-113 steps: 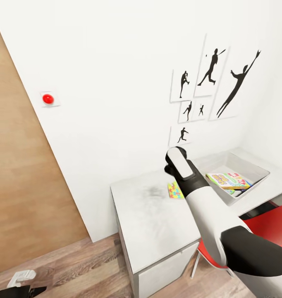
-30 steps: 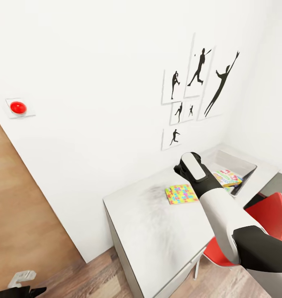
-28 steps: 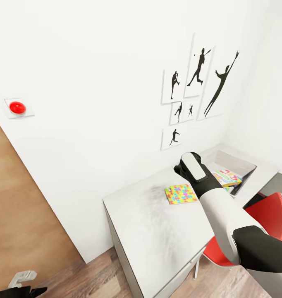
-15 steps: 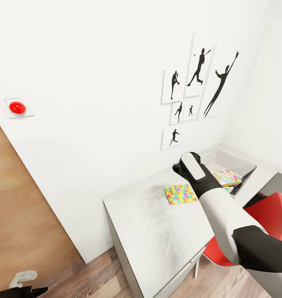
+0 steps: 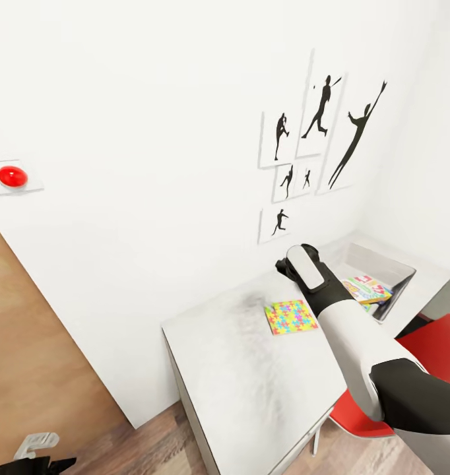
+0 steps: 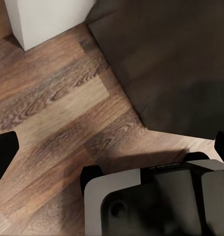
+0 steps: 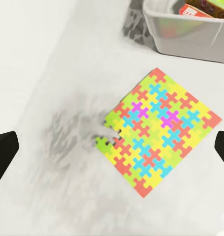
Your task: Put all the toys in the child's room - the three board games (two on the bed and one on the table), the two jigsaw puzzles on the table, and the tennis ball on the table - inside the toy box on the table in the child's room.
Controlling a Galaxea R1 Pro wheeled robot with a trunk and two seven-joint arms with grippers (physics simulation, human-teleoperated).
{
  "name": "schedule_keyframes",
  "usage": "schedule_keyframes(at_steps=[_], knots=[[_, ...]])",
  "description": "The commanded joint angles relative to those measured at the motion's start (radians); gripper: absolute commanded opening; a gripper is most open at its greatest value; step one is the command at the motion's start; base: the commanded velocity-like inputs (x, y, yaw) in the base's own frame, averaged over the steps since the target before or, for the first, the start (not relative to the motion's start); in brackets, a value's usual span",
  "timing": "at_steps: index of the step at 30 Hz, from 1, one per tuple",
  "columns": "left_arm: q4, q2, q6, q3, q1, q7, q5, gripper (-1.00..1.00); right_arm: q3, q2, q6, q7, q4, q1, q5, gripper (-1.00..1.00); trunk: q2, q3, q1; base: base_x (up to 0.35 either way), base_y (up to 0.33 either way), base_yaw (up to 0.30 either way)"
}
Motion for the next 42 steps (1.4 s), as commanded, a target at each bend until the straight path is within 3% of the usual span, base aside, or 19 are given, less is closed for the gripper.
schedule_keyframes(at_steps=[1,10,42], knots=[[0.003,0.001,-0.005,0.008,-0.002,-0.002,-0.007,1.0,0.0,0.0,0.004,0.004,-0.001,-0.001,-0.003,1.0,-0.002,-0.002,0.001,0.023,0.0,0.0],[0.003,0.001,-0.014,0.008,-0.002,-0.003,-0.006,1.0,-0.003,0.001,0.003,0.043,-0.004,-0.002,0.001,1.0,-0.002,-0.004,0.001,-0.025,0.0,-0.001],[0.003,0.001,-0.016,0.009,-0.002,-0.006,-0.007,1.0,-0.001,0.0,0.014,0.049,-0.003,-0.002,-0.001,1.0,-0.002,-0.054,0.001,-0.005,0.0,-0.024]])
